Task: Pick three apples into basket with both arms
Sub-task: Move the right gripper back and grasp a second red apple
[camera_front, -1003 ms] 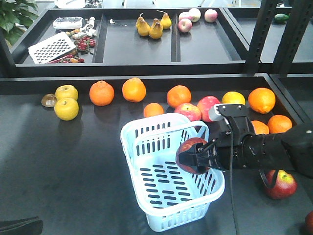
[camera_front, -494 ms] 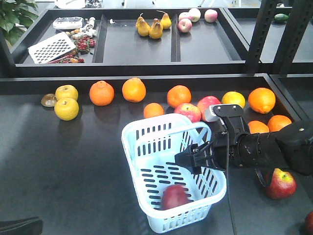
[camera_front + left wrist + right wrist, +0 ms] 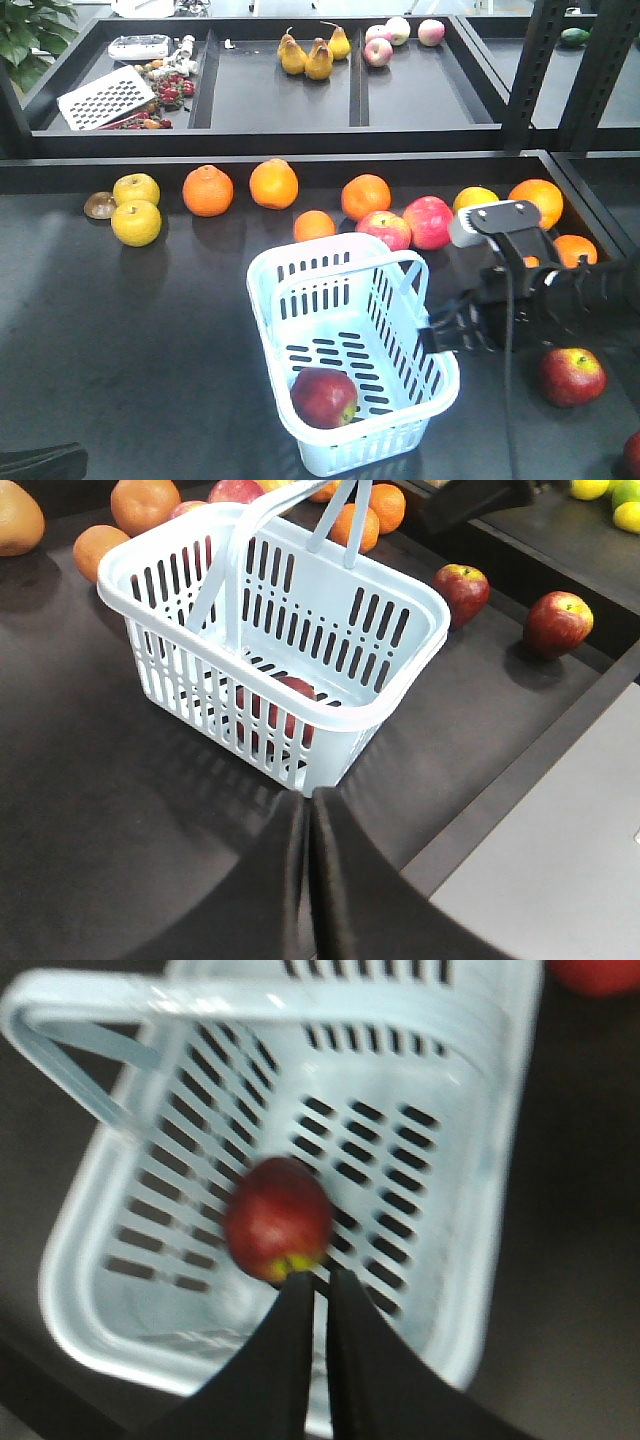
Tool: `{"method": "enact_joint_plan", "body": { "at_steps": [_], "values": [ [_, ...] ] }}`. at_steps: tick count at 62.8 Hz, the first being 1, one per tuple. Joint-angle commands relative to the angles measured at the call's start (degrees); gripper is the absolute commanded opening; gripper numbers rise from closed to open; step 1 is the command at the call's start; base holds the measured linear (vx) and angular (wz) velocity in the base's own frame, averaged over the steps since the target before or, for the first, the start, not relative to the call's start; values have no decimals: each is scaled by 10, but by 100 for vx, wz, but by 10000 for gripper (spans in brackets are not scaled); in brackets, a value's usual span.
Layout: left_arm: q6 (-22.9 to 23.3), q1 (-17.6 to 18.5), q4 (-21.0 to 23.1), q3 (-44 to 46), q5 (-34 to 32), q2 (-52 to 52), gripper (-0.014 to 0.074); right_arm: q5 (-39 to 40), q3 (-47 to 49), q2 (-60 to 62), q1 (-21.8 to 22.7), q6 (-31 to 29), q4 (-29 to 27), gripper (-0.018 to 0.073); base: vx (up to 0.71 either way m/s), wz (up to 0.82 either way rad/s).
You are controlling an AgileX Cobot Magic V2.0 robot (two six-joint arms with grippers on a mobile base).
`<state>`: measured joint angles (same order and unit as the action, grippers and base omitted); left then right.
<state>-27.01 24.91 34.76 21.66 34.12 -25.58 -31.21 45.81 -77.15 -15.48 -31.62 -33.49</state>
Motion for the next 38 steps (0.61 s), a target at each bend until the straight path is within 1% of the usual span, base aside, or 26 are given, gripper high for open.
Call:
{"method": "enact_joint_plan", "body": {
  "at_steps": [1,4,6,10,21,25,30,34,38],
  "values": [
    [5,1,20,15,-34,-3,-6,0,19,33,12,151,151,-7,0,0],
    [5,1,20,15,-34,-3,-6,-8,19,38,25,204,209,-6,0,0],
    [5,1,20,15,-34,-3,-6,-13,19,39,39,236,236,-4,0,0],
    [5,1,20,15,-34,-3,-6,-20,19,39,70,263,278,0,0,0],
    [4,1,20,15,-36,-3,-6,-19,22,24,178,252,280,55,0,0],
    [4,1,20,15,-36,-3,-6,-27,31,5,205,241,278,90,0,0],
    [4,1,20,15,-36,-3,-6,-40,54,-28,229,213,274,186,0,0],
    [4,1,20,15,-36,-3,-6,-53,77,-59,234,198,276,293,0,0],
    [4,1,20,15,-36,-3,-6,-61,99,-94,235,205,277,417,0,0]
  ]
}}
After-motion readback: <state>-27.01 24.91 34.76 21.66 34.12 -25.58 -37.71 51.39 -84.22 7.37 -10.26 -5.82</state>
